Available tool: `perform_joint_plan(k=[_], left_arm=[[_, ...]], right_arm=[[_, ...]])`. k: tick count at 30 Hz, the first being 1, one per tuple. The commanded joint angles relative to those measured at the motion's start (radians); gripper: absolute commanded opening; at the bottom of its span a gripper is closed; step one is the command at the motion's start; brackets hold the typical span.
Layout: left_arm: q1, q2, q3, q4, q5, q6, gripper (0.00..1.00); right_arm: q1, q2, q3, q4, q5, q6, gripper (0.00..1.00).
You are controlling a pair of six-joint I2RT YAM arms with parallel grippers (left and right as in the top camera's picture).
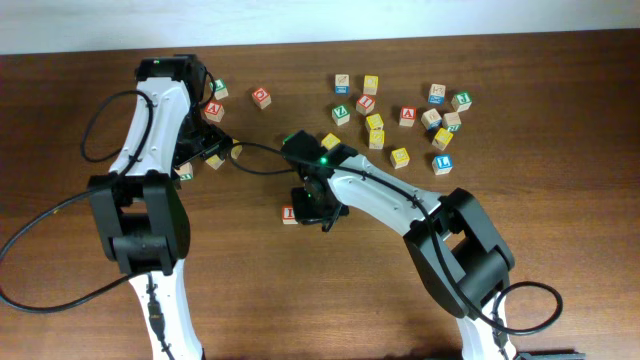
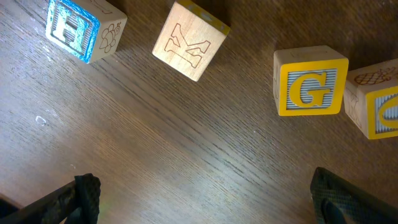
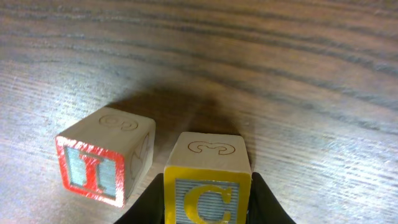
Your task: Spell out ICRA
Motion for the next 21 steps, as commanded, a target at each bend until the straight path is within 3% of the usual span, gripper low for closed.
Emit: perform_joint_plan(k=[1, 21], left_arm=[[0.003, -0.024, 0.001, 0.002, -0.004, -0.009, 0.99], [0.003, -0.024, 0.001, 0.002, -0.004, -0.009, 0.99]], right_arm=[[0.005, 0.005, 0.021, 0.016, 0.04, 0.014, 0.21], [0.039, 0.005, 0.02, -0.013, 0.006, 0.094, 0.21]])
